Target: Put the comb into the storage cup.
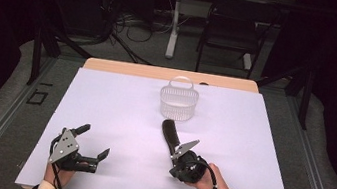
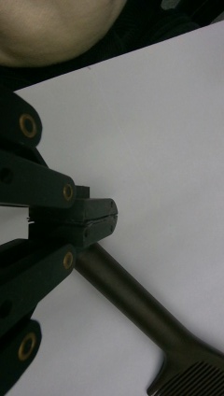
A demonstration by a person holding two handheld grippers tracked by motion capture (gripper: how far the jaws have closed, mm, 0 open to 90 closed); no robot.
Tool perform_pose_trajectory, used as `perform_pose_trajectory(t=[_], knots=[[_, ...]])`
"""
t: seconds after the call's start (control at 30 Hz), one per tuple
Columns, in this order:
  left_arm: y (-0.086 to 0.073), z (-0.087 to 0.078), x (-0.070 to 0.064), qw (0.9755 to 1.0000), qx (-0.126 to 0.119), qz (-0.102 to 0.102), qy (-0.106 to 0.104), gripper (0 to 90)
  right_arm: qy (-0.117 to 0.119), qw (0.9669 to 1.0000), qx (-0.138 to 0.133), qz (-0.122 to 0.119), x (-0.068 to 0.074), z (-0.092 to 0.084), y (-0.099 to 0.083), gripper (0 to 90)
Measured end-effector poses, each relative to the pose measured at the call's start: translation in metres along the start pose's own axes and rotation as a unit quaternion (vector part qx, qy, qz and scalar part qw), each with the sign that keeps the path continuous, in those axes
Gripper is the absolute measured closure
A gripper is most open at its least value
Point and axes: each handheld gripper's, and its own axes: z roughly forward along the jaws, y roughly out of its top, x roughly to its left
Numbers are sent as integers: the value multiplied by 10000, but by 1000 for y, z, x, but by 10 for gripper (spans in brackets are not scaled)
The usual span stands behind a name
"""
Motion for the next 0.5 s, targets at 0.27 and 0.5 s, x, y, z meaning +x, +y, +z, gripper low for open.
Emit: perform_pose_trajectory(t=[0.27, 0.5], knots=[[0, 0, 0, 10000, 10, 18, 1, 2, -177, 9998, 60, 41, -2, -9, -5, 900], [0, 1, 0, 10000, 13, 10, 3, 2, -183, 9998, -29, 86, -5, -12, -8, 900]])
